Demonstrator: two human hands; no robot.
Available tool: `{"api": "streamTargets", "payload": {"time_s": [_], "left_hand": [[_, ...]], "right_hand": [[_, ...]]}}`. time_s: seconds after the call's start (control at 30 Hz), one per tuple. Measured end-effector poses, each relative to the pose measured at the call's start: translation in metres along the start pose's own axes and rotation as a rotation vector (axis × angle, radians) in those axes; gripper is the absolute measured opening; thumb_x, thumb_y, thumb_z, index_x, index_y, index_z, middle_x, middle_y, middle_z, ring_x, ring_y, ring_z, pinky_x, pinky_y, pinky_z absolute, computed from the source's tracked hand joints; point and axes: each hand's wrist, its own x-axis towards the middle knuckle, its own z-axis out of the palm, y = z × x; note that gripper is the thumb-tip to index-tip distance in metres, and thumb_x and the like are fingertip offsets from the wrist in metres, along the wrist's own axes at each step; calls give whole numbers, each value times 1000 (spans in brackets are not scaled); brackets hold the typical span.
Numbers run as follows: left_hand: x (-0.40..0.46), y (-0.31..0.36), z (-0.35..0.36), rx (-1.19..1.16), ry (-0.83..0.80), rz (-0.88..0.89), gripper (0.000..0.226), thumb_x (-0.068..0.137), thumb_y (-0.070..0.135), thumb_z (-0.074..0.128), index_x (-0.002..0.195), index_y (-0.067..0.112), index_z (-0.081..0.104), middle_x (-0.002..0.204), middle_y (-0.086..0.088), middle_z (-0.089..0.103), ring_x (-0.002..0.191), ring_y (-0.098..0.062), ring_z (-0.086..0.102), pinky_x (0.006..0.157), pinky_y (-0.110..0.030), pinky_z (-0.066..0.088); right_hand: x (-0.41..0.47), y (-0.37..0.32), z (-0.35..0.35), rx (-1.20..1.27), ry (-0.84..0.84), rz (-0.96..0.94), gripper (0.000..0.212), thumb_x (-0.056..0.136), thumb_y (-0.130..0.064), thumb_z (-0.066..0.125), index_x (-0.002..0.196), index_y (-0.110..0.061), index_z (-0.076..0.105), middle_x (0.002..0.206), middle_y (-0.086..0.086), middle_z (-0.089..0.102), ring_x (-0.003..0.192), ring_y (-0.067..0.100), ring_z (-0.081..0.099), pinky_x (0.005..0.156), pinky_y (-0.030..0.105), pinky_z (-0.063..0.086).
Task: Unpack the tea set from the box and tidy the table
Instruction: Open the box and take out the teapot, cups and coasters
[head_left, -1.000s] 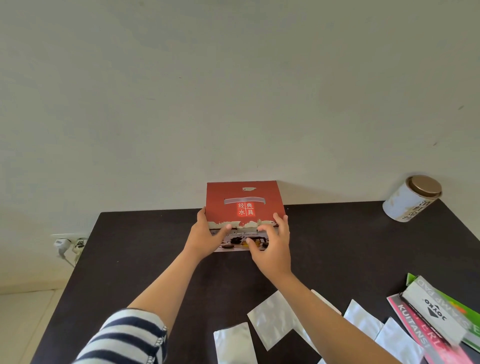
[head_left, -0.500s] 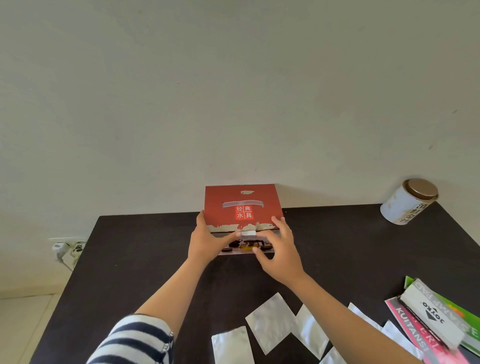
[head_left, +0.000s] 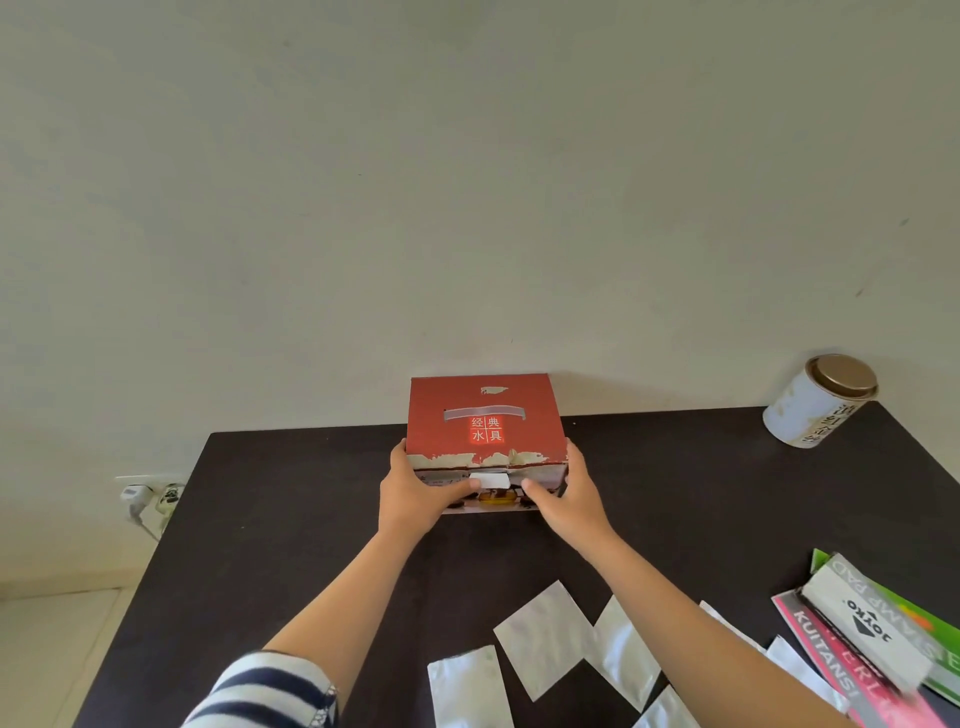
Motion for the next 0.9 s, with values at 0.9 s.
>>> {"api": "streamTargets", "payload": {"time_s": [0.9], "left_hand": [[-60,3,-88,16,34,284,93,58,56,81,137,27,41,135,19,46,124,-3,42,106,-29,37]], "right_hand": [[-43,-34,18,-29,23,-369,78,83,-30,69,146,-23,24,150,-4,32,140,9,27,116,41,28]]}}
